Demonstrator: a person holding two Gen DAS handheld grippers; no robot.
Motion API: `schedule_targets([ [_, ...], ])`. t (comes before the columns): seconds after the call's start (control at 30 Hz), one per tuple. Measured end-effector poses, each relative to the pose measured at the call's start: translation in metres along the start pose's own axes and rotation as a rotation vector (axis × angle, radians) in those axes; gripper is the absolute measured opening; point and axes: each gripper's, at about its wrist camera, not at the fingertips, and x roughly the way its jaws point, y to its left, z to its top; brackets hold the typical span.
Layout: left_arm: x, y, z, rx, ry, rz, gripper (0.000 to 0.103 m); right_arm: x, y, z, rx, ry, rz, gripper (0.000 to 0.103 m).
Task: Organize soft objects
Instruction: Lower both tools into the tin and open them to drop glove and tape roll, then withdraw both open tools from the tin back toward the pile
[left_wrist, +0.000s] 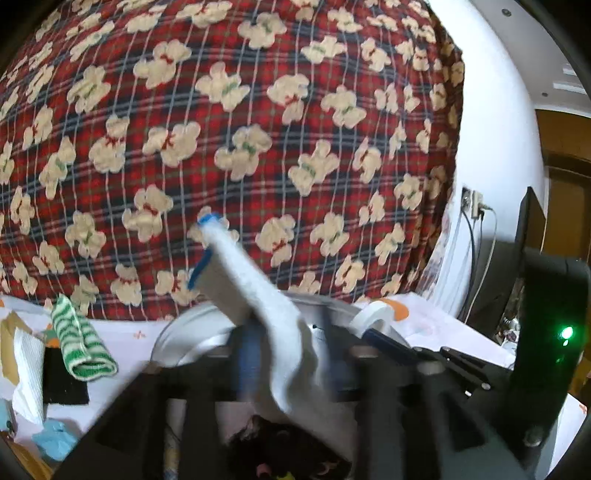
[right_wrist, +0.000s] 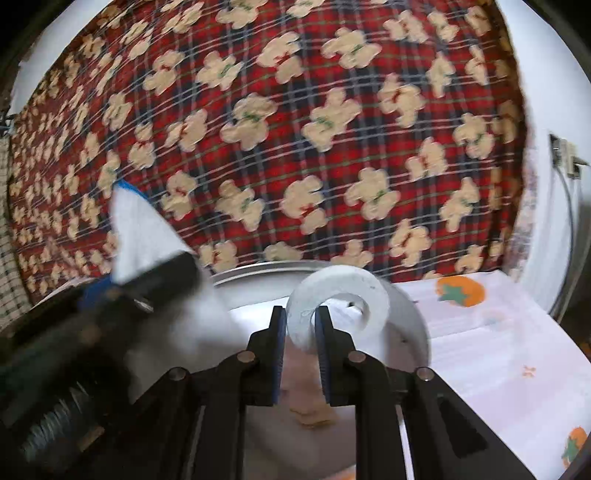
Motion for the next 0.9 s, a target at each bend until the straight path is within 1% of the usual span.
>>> schedule_targets([
  [0.03,-0.002,0.0,-0.001,-0.005,-0.007,0.024,0.094,0.0,0.001,0.0,-0.003,0.0,0.024,0.035],
  [0.07,-0.006,0.001,0.0,-0.009,-0.03,0.059,0.103,-0.003,0.0,0.0,0.007,-0.019,0.038,0.06],
  [0.1,-0.01,0.001,0.001,-0.007,-0.053,0.078,0.103,-0.008,-0.001,0.0,0.022,-0.055,0.03,0.082],
  [0.13,-0.016,0.001,0.002,0.002,-0.08,0.077,0.103,-0.013,-0.001,0.0,0.026,-0.089,0.013,0.086],
  [0.2,-0.022,-0.003,0.004,0.035,-0.094,0.056,0.103,-0.023,0.002,0.002,0.005,-0.152,-0.008,0.087],
  [0.3,-0.033,-0.009,0.005,0.069,-0.117,0.091,0.103,-0.035,0.007,0.003,-0.015,-0.213,-0.048,0.087],
  [0.37,-0.04,-0.008,0.005,0.065,-0.127,0.096,0.103,-0.039,0.006,0.005,-0.009,-0.232,-0.072,0.087],
  [0.43,-0.048,-0.004,0.003,0.048,-0.137,0.092,0.103,-0.042,0.006,0.005,0.001,-0.242,-0.086,0.087],
  [0.5,-0.054,-0.003,0.0,0.046,-0.155,0.106,0.103,-0.043,0.005,0.006,0.007,-0.243,-0.088,0.087],
  [0.6,-0.063,-0.001,-0.004,0.056,-0.179,0.134,0.103,-0.046,0.006,0.005,0.001,-0.24,-0.071,0.087],
  [0.7,-0.068,0.002,-0.008,0.055,-0.186,0.138,0.103,-0.05,0.012,0.002,-0.015,-0.241,-0.072,0.087],
  [0.8,-0.076,0.004,-0.013,0.06,-0.21,0.164,0.103,-0.052,0.019,-0.002,-0.041,-0.258,-0.089,0.087],
  [0.9,-0.082,0.007,-0.016,0.064,-0.231,0.167,0.103,-0.058,0.025,-0.005,-0.059,-0.267,-0.126,0.087],
])
